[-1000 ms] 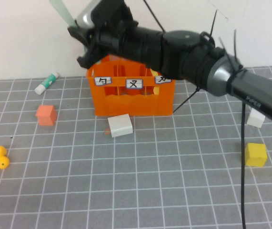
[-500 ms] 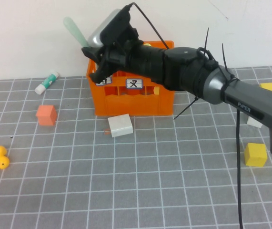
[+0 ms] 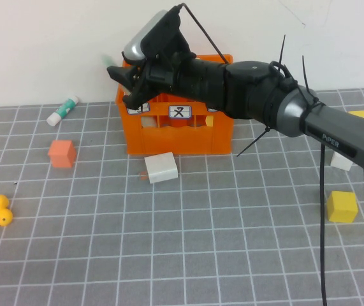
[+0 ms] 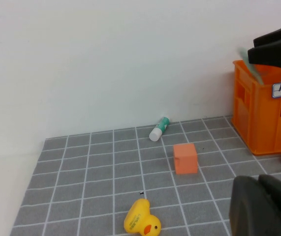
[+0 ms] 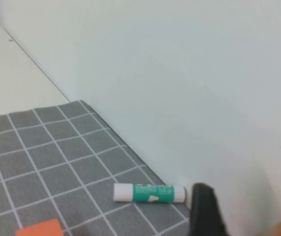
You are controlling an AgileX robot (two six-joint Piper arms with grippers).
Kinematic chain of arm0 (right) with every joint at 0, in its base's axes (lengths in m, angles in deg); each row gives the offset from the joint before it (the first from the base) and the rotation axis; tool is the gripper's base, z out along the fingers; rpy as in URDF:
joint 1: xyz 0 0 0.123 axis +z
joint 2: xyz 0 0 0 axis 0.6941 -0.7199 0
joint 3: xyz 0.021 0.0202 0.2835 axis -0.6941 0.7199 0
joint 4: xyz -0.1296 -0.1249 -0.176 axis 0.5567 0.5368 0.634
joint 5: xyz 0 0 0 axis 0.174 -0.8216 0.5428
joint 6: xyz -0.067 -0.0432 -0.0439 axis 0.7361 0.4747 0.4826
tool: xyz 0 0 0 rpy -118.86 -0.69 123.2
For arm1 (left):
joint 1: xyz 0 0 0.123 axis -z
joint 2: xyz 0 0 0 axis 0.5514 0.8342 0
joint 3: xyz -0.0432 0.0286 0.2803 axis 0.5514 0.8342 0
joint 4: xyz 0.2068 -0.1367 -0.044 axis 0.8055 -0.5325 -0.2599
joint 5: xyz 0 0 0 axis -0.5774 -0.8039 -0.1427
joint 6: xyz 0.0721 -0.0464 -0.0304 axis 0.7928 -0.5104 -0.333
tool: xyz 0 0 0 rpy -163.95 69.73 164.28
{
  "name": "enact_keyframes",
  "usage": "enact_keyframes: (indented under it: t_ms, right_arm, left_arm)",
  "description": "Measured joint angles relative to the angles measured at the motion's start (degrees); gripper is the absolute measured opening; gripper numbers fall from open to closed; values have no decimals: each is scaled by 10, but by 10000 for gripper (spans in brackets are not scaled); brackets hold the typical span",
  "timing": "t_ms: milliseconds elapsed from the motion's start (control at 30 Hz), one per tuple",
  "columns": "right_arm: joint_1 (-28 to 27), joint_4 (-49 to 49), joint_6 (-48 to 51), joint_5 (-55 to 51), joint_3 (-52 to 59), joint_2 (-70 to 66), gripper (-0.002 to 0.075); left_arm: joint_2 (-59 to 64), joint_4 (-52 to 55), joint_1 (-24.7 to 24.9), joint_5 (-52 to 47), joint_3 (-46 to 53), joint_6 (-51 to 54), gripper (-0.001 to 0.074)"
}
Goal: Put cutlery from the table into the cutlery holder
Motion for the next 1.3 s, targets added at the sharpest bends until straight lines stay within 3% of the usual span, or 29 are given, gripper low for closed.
enact_keyframes:
  t_ms: [100, 333, 433, 533, 633, 767, 1067, 1167, 1300]
  right_arm:
    - [0, 0, 0, -1, 0, 0, 417]
    - [-1, 0, 16, -5, 1, 18, 426]
    - [-1, 7, 36, -15, 4, 58, 356]
    - [-1, 54, 35, -21, 4, 116, 227]
    - [-1, 119, -42, -38, 4, 179, 86]
    - [-2, 252, -181, -113, 0, 252, 14]
    - [-1, 707, -518, -466, 0, 320, 0]
    - [-1, 872, -617, -505, 33, 323, 0]
    - [-2, 1002, -695, -513, 117, 354, 0]
  left_arm:
    - [0, 0, 0, 0, 0, -1, -1]
    - [0, 0, 0, 0, 0, 0, -1]
    - [0, 0, 0, 0, 0, 0, -1]
    - [0, 0, 0, 0, 0, 0, -1]
    - [0, 0, 0, 0, 0, 0, -1]
    - [0, -3, 0, 0, 0, 0, -1]
    - [0, -41, 0, 0, 0, 0, -1]
    - [0, -43, 0, 1, 0, 1, -1]
    - [0, -44, 0, 1, 0, 1, -1]
